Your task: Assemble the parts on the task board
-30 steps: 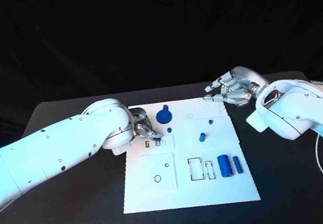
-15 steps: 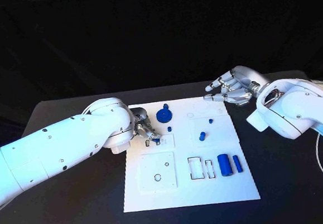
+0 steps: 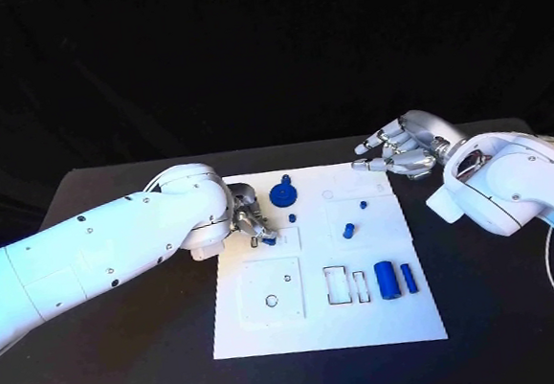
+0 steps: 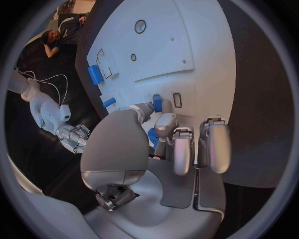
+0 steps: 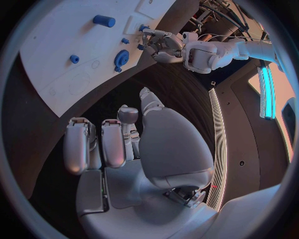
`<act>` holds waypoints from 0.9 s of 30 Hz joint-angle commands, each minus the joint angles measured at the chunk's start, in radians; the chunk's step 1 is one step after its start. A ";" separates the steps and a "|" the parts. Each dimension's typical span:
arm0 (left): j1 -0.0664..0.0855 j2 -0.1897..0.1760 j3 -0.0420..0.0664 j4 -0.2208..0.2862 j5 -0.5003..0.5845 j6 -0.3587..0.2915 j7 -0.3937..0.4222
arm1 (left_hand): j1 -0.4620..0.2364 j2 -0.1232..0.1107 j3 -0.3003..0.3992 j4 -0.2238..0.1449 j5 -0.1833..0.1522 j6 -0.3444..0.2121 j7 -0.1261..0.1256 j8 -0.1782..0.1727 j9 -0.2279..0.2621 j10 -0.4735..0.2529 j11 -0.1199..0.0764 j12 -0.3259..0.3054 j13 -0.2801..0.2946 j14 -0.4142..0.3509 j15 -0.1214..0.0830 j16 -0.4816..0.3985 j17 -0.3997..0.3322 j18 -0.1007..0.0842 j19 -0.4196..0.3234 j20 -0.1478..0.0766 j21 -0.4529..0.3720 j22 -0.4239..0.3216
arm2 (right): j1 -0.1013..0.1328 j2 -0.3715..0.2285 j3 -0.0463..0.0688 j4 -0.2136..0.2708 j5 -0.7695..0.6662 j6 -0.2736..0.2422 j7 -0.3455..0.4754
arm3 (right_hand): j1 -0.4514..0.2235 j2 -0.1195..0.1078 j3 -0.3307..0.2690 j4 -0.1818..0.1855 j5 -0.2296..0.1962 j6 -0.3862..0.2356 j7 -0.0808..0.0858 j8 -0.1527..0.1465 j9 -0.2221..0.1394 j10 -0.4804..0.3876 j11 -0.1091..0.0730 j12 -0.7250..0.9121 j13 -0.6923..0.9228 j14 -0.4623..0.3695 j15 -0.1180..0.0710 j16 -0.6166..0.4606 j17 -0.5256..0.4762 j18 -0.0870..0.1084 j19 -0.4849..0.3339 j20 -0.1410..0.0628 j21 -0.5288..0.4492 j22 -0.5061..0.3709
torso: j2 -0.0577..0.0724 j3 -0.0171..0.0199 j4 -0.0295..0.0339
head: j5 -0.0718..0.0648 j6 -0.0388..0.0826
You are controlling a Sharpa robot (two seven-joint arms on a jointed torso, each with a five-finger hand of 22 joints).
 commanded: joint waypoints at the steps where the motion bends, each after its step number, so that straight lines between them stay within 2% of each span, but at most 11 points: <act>1: -0.002 0.000 -0.002 -0.002 -0.012 0.039 -0.008 | 0.001 0.010 0.164 -0.159 0.005 0.001 -0.004 0.004 0.002 0.006 0.001 0.003 0.001 0.105 0.002 0.003 0.263 -0.019 0.024 0.006 0.005 0.089 | -0.001 0.000 0.000 0.002 -0.003 0.014 0.012 | -0.001 0.007 0.000 0.005 0.005 0.009 0.000 0.006 0.002 -0.002 -0.001 0.004 0.001 0.036 0.004 -0.006 -0.001 0.017 -0.009 0.000 -0.003 -0.001 | 0.001 0.0004 -0.0005 | -0.001 -0.004; 8: -0.002 0.004 -0.002 -0.001 -0.012 0.056 -0.009 | -0.006 0.009 0.167 -0.162 0.006 0.004 -0.005 0.005 0.005 0.011 0.001 0.008 0.007 0.105 0.002 0.003 0.263 -0.020 0.024 0.006 0.006 0.091 | -0.001 -0.002 0.000 0.003 -0.003 0.014 0.013 | -0.001 0.007 0.000 0.005 0.005 0.009 0.000 0.006 0.002 -0.002 -0.001 0.004 0.001 0.036 0.004 -0.006 -0.001 0.017 -0.009 0.000 -0.003 -0.001 | 0.001 0.0001 -0.0016 | -0.002 -0.004; 16: -0.002 0.010 -0.002 -0.009 -0.011 0.062 -0.009 | -0.019 0.008 0.170 -0.165 0.007 0.008 -0.007 0.008 0.008 0.017 -0.001 0.014 0.013 0.105 0.002 0.003 0.263 -0.020 0.024 0.005 0.007 0.093 | -0.001 -0.003 0.000 0.003 -0.003 0.014 0.013 | -0.001 0.007 0.000 0.005 0.005 0.009 0.000 0.006 0.002 -0.002 -0.001 0.004 0.001 0.036 0.004 -0.006 -0.001 0.017 -0.009 0.000 -0.003 -0.001 | 0.000 0.0005 0.0000 | -0.003 -0.004; 22: -0.002 0.025 -0.004 -0.027 -0.007 0.066 -0.009 | -0.058 0.012 0.160 -0.164 0.005 0.020 -0.015 0.011 0.014 0.031 -0.006 0.031 0.030 0.105 -0.002 0.003 0.263 -0.020 0.024 0.003 0.007 0.094 | -0.001 -0.002 0.000 0.005 -0.003 0.014 0.013 | -0.001 0.007 0.000 0.005 0.005 0.009 0.000 0.006 0.002 -0.002 -0.001 0.004 0.001 0.036 0.004 -0.006 -0.001 0.017 -0.009 0.000 -0.003 -0.001 | 0.000 0.0004 -0.0011 | -0.001 -0.005; 27: -0.002 0.034 -0.006 -0.039 -0.006 0.076 -0.008 | -0.105 0.016 0.126 -0.153 0.003 0.038 -0.024 0.011 0.016 0.042 -0.012 0.044 0.045 0.105 -0.006 0.003 0.263 -0.021 0.025 -0.001 0.008 0.098 | -0.001 -0.002 0.000 0.006 -0.003 0.013 0.013 | 0.000 0.007 0.000 0.005 0.005 0.009 0.000 0.006 0.002 -0.002 -0.001 0.004 0.001 0.036 0.004 -0.006 -0.001 0.017 -0.009 0.000 -0.003 -0.001 | 0.000 0.0007 -0.0022 | -0.002 -0.005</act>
